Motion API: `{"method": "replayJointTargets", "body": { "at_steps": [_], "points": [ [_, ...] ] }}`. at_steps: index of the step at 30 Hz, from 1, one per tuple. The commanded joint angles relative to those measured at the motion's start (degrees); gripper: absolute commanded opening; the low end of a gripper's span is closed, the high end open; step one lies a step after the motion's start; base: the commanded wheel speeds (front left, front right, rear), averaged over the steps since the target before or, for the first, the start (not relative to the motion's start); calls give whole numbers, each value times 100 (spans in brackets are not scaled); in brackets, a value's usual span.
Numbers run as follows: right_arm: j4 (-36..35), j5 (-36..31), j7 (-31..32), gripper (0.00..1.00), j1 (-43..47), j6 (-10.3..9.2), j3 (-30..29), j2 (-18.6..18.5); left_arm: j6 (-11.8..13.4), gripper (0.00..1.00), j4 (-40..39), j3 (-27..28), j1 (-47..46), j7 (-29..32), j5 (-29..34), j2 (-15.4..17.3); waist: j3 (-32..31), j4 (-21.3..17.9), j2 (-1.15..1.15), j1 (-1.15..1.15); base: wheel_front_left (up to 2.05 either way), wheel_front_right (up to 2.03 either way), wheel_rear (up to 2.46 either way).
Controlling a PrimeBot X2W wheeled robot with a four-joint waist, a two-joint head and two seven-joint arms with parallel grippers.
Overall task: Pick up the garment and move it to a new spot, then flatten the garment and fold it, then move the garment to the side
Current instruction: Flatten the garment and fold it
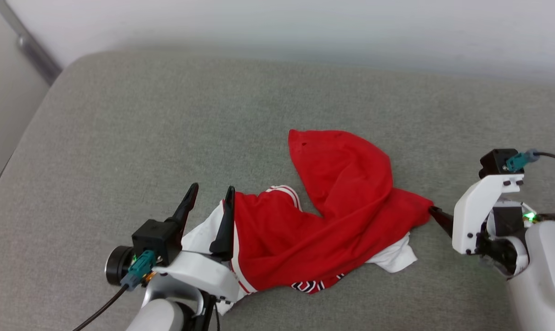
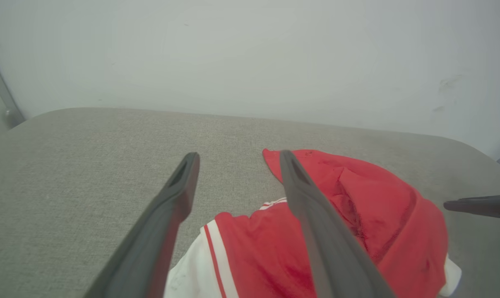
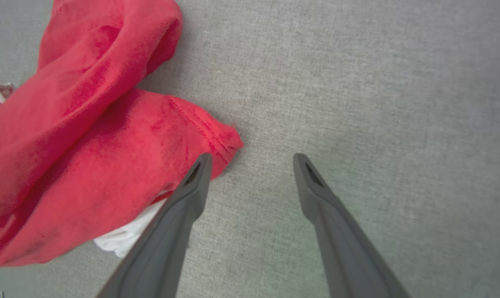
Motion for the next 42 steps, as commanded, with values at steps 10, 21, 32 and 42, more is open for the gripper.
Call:
{"method": "replayJointTargets", "body": {
  "at_steps": [10, 21, 32, 42],
  "points": [
    [1217, 417, 709, 59, -291, 0, 778, -62, -152, 100, 359, -151, -416, -234, 21, -186, 524, 297, 0, 0, 0, 0, 0],
    [506, 611, -514, 0, -924, -4, 1147, -484, -140, 100, 542, -175, -372, -238, -25, -131, 247, 201, 0, 0, 0, 0, 0],
    [-863, 616, -1532, 0, -660, -4, 2541, -51, -37, 100, 439, -143, -102, -92, -96, 16, -138, 16, 0, 0, 0, 0, 0],
    [-898, 1277, -1801, 0, 552, -4, 4235, 85, 24, 100, 340, -185, 18, 7, -145, 73, -263, -67, 0, 0, 0, 0, 0]
  ]
}}
